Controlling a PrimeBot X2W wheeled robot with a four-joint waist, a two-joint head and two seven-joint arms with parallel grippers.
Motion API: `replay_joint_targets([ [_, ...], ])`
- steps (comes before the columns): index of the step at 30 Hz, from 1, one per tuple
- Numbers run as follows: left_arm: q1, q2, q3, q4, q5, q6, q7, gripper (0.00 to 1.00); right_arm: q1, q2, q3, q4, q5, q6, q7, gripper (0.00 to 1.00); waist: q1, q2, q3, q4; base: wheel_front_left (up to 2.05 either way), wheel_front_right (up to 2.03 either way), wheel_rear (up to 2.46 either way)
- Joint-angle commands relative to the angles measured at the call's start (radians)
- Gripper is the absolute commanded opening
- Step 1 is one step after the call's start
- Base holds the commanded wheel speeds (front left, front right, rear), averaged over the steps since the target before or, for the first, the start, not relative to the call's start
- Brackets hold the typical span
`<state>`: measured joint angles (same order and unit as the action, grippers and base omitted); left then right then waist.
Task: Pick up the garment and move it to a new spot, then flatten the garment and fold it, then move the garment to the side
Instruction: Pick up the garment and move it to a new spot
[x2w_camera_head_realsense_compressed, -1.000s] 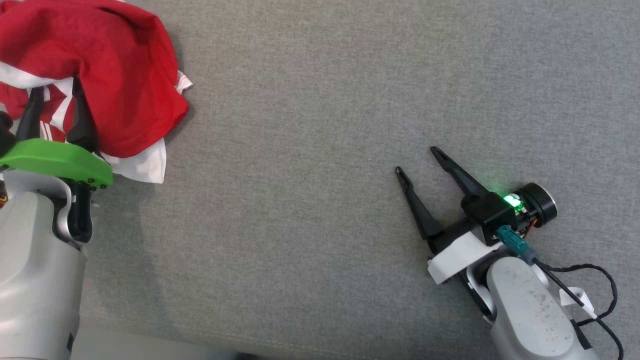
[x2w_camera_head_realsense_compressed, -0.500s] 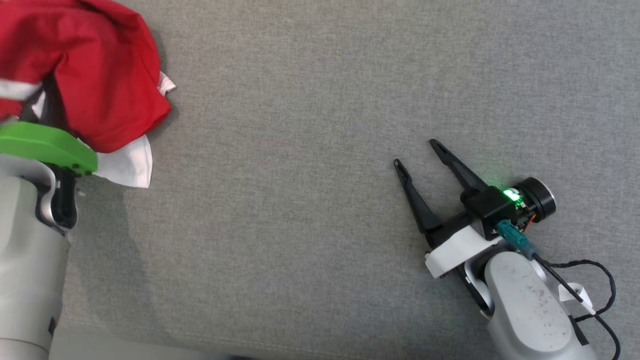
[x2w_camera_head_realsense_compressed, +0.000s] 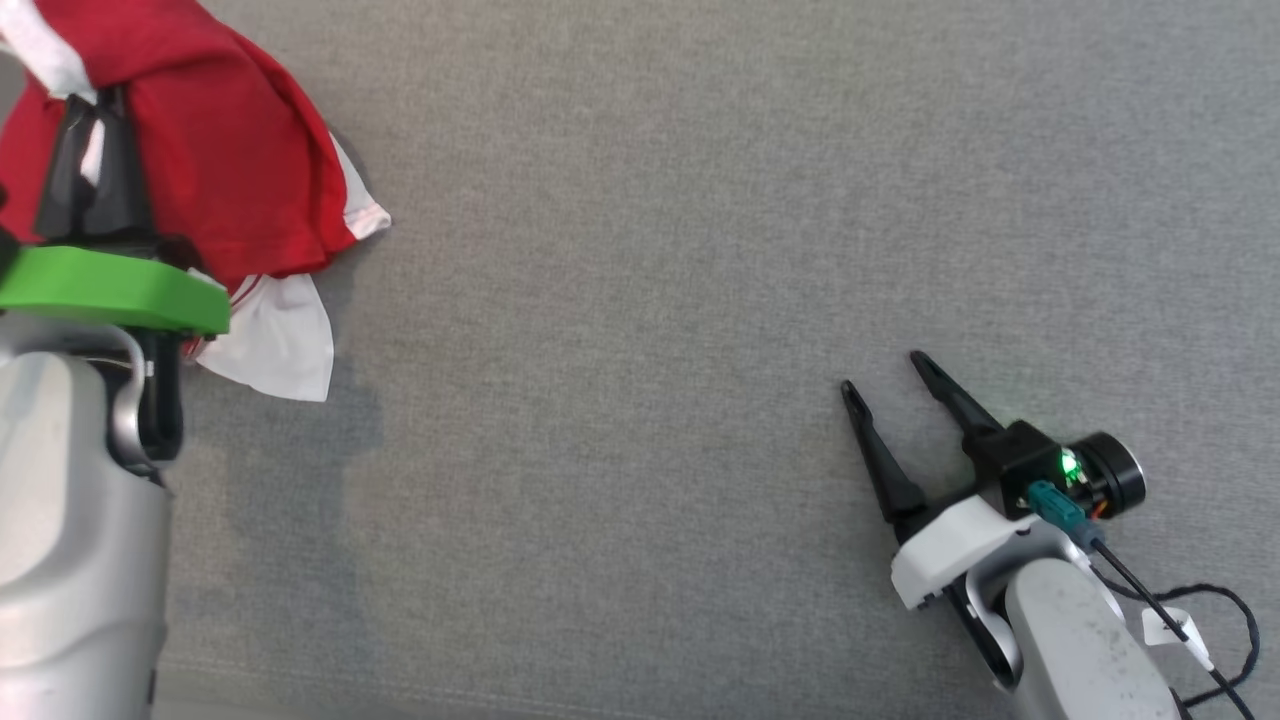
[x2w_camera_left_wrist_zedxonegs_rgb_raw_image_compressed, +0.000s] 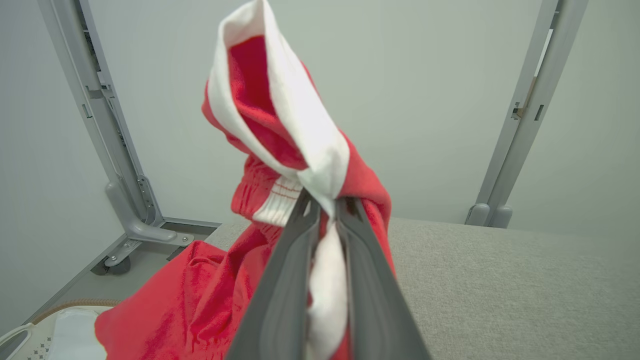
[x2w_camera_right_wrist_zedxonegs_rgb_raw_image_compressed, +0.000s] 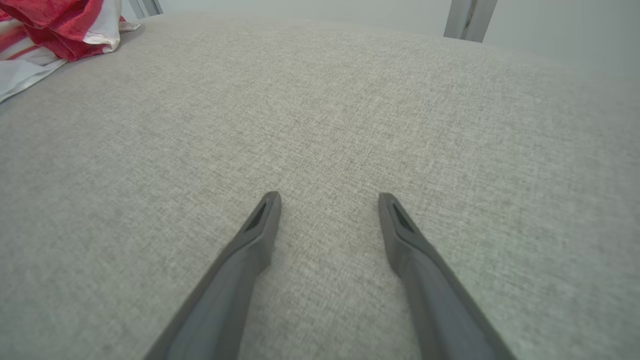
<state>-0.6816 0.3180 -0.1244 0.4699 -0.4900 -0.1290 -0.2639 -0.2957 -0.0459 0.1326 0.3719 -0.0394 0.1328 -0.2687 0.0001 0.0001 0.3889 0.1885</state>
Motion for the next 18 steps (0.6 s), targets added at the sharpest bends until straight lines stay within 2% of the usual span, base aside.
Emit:
replay_joint_targets([
  [1,0.022,-0.014,-0.005,-0.029,0.014,-0.003,-0.001,0.0,0.034,-0.01,-0.011,0.012,0.014,-0.004,0.007,1.0,-0.0001,-0.0001,-0.057,-0.024,0.0,0.0,0.0],
  [5,0.046,-0.035,-0.061,-0.1,0.031,-0.003,-0.001,0.0,0.065,-0.007,-0.009,0.001,0.045,-0.003,0.004,1.0,-0.0001,-0.0001,-0.104,-0.063,0.0,0.0,0.0],
  [9,0.055,-0.053,-0.129,-0.15,0.034,-0.003,-0.001,0.0,0.087,-0.007,0.001,-0.013,0.072,-0.003,0.004,1.0,-0.0001,-0.0001,-0.131,-0.13,0.0,0.0,0.0],
  [18,0.053,-0.103,-0.272,-0.139,0.013,-0.003,-0.001,0.0,0.099,-0.007,0.046,-0.067,0.129,-0.003,0.004,1.0,-0.0001,-0.0001,-0.14,-0.311,0.0,0.0,0.0],
])
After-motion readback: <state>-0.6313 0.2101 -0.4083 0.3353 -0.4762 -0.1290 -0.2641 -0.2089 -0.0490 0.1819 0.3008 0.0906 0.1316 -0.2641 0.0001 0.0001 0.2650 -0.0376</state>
